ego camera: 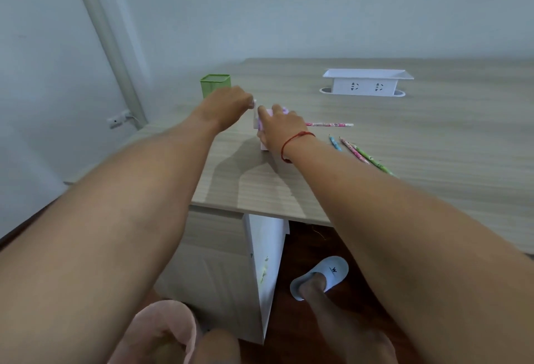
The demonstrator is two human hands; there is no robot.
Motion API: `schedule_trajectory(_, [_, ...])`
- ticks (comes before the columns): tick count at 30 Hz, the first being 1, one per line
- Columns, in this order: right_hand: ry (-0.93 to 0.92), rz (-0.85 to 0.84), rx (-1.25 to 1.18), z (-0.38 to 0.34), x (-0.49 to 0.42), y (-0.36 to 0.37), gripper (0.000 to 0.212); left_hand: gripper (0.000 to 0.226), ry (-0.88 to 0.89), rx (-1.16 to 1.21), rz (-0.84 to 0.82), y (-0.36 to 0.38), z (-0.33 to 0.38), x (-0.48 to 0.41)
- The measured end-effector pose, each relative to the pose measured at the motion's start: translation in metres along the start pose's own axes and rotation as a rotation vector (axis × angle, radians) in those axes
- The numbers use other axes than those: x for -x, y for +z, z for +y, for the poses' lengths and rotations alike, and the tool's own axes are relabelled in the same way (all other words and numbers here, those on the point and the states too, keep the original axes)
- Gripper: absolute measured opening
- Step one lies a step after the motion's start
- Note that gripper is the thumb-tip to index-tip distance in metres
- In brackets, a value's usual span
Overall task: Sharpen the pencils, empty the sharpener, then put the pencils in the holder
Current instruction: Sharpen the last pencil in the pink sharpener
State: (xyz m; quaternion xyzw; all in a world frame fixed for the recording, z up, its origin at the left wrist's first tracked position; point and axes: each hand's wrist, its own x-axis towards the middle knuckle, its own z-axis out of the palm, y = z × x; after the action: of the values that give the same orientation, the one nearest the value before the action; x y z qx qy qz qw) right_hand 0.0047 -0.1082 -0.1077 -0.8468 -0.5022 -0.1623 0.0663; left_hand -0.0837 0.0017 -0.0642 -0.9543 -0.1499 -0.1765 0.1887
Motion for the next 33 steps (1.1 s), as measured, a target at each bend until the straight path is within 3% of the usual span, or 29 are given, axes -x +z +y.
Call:
schedule_trajectory(7, [0.015, -0.05, -0.013, -0.005, -0.006, -0.002, 0.045, 0.017, 0.004, 0.071, 0.029, 0.014, 0.02, 0.048])
schedule_trajectory(12, [0.005, -0.07, -0.052, -0.005, -0.008, -0.001, 0.043, 0.029, -0.075, 0.192, -0.128, 0.028, 0.026, 0.054])
schedule_trajectory(15, [-0.033, -0.054, -0.053, -0.002, -0.007, -0.002, 0.041, 0.028, -0.056, 0.133, -0.261, 0.037, 0.026, 0.042])
schedule_trajectory(19, [-0.057, -0.017, -0.053, 0.001, -0.005, -0.002, 0.045, 0.029, -0.025, 0.07, -0.311, 0.048, 0.017, 0.023])
schedule_trajectory(25, [-0.063, -0.01, -0.015, 0.003, -0.009, 0.007, 0.045, 0.018, 0.027, -0.025, -0.15, 0.035, -0.011, -0.007])
schedule_trajectory(33, [-0.042, -0.113, 0.001, 0.0, -0.008, -0.007, 0.047, 0.027, -0.001, 0.049, 0.035, 0.005, -0.001, 0.014])
